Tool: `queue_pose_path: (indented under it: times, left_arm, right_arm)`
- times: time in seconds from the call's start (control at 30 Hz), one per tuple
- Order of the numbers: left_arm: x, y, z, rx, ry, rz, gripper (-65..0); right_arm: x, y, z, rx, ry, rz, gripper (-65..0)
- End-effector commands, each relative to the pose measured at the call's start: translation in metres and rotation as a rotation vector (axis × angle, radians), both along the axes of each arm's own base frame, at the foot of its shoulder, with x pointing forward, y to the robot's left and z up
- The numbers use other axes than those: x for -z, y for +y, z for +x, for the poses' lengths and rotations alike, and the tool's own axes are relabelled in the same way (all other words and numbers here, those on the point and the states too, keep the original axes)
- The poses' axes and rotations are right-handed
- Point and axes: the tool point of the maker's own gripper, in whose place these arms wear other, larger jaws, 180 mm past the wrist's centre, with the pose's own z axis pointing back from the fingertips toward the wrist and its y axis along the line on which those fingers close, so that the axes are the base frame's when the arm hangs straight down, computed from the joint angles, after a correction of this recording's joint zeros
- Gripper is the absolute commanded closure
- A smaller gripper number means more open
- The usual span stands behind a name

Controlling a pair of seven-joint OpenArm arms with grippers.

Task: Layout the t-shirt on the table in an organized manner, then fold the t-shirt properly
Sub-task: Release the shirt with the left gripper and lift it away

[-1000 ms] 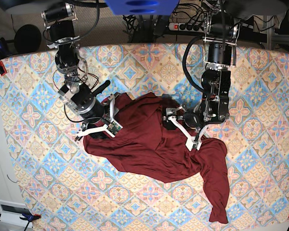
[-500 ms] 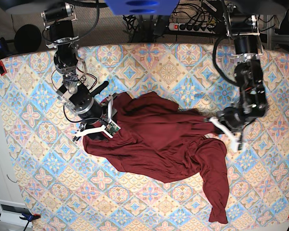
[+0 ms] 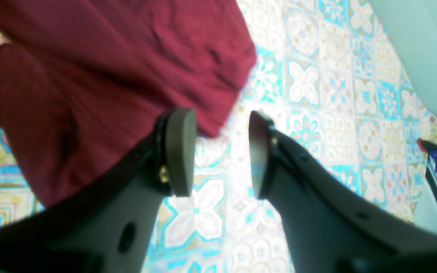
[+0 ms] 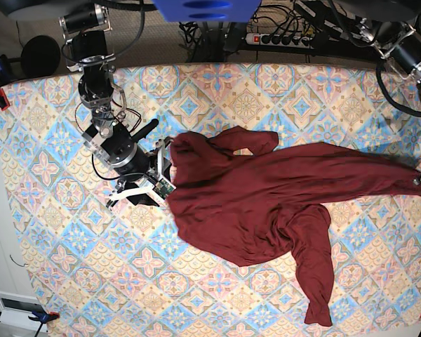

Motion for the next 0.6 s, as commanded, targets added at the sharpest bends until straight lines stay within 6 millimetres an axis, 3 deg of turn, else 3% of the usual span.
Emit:
queue_pose_path:
  times: [0.0, 0.2, 0.3, 0.43, 0.5, 0.57]
  left_arm:
    - [-0.029, 0.014, 0.002, -0.018, -0.066, 0.055, 0.0]
    - [-0.030, 0.060, -0.016, -0.133, -0.069, 0.034, 0.0]
    - [-0.016, 0.074, -0.020, -0.166, -0.039, 0.020, 0.0]
    - [0.006, 0.080, -0.027, -0.197, 0.017, -0.006, 0.0]
    - [0.017, 0.078, -0.028, -0.201, 0.031, -0.035, 0.0]
    - [0.024, 0.078, -0.029, -0.206, 0.042, -0.051, -4.4]
  right_arm:
    - [-0.015, 0.002, 0.008, -0.004, -0.047, 0.022, -22.3]
    - [-0.012, 0.012, 0.004, -0.034, -0.037, 0.020, -22.5]
    - [-0.003, 0.018, 0.000, -0.053, -0.010, 0.015, -22.5]
    - [0.024, 0.020, -0.004, -0.060, 0.063, -0.002, -22.6]
    - [0.024, 0.022, 0.007, -0.070, 0.062, -0.016, -22.6]
    - [0.020, 0.022, 0.022, -0.074, 0.052, -0.032, -22.6]
